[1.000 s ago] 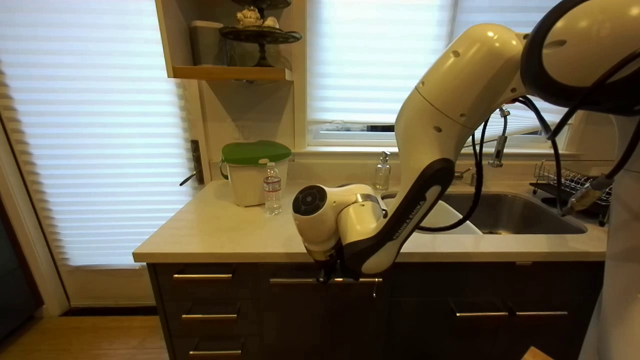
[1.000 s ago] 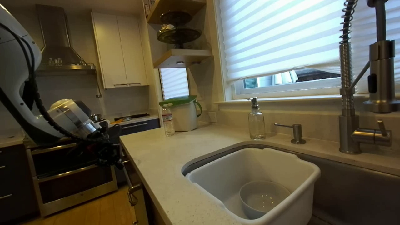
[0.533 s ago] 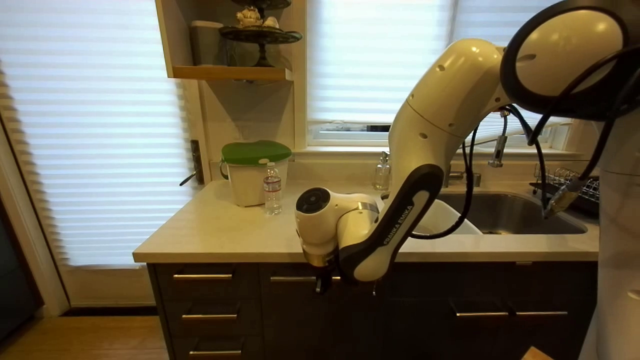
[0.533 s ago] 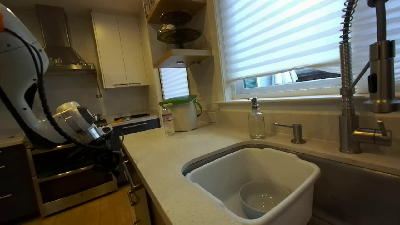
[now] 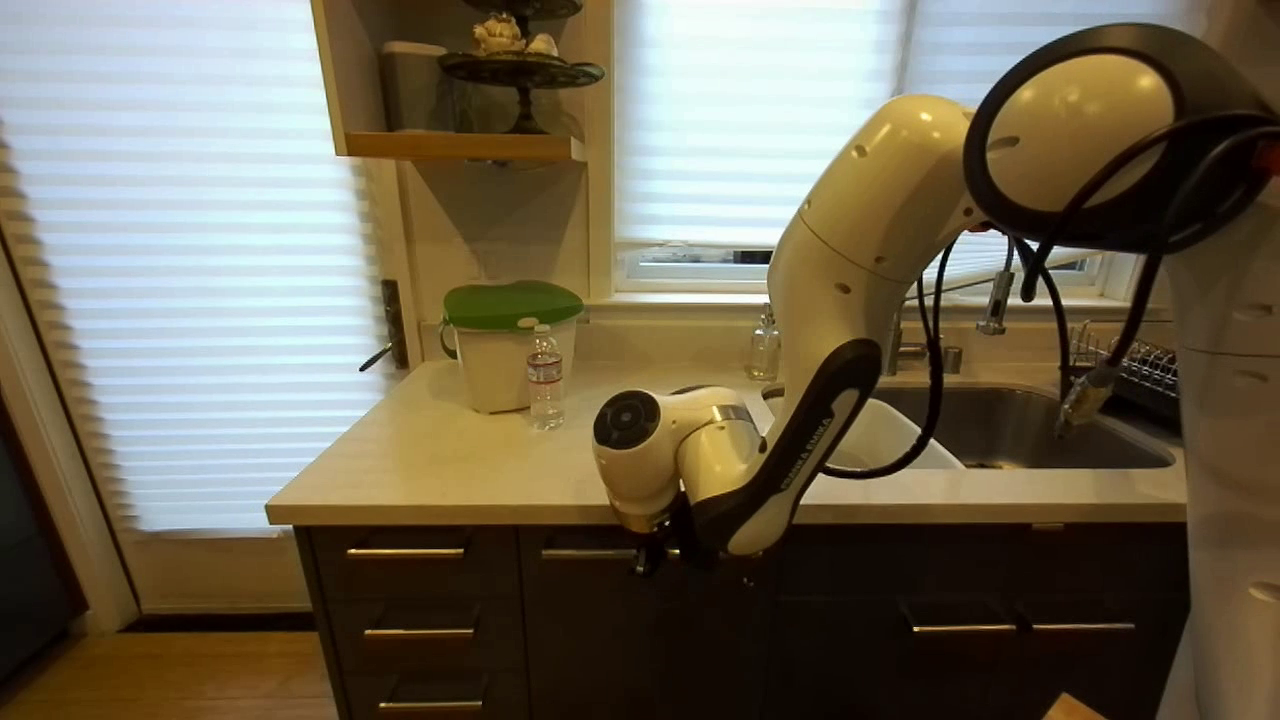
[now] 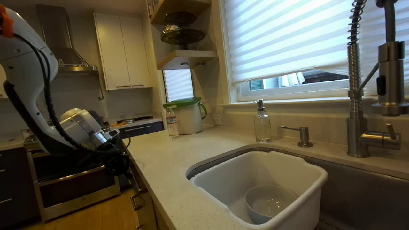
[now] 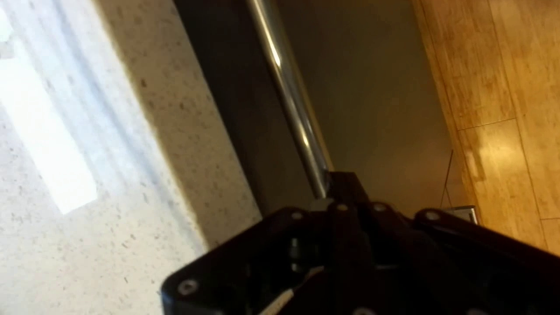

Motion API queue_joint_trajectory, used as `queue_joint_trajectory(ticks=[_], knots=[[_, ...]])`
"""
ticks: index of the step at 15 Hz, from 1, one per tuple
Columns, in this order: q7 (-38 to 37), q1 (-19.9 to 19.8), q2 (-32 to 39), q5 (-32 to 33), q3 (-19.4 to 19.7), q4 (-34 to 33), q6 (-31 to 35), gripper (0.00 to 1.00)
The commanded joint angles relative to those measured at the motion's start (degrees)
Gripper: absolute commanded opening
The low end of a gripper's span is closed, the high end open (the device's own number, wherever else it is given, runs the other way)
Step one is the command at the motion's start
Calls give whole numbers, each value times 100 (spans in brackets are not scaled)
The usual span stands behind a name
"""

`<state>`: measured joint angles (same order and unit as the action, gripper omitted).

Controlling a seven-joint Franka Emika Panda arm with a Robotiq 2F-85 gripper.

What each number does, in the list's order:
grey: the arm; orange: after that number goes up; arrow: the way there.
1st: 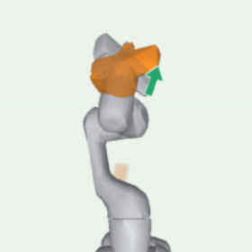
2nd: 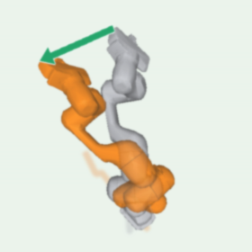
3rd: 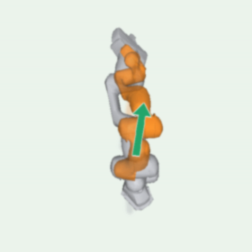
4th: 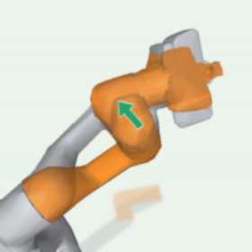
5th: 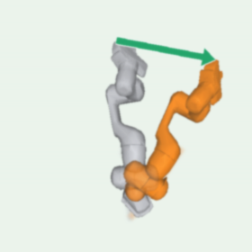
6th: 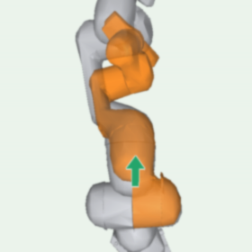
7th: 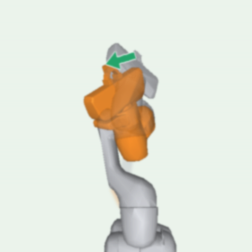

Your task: Close the open drawer at the bottom

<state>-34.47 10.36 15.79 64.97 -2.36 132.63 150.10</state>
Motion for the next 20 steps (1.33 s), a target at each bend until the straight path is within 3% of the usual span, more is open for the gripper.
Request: queue_joint_trajectory(ticks=[1, 6, 10, 11, 15, 16, 18, 20], knots=[[-443, 91, 201, 409, 89, -164, -165, 0], [558, -200, -183, -647, -283, 201, 428, 0], [1983, -218, -740, -2457, -689, 669, 727, 0], [2253, -464, -843, -2929, -1090, 756, 467, 0], [3319, -10, -1646, -4524, -1174, 1073, 3, 0], [3811, 16, -1861, -5109, -1266, 1181, -22, 26], [4151, 139, -2303, -5735, -1241, 1293, -220, 33], [4342, 256, -2765, -6230, -1147, 1387, -514, 49]])
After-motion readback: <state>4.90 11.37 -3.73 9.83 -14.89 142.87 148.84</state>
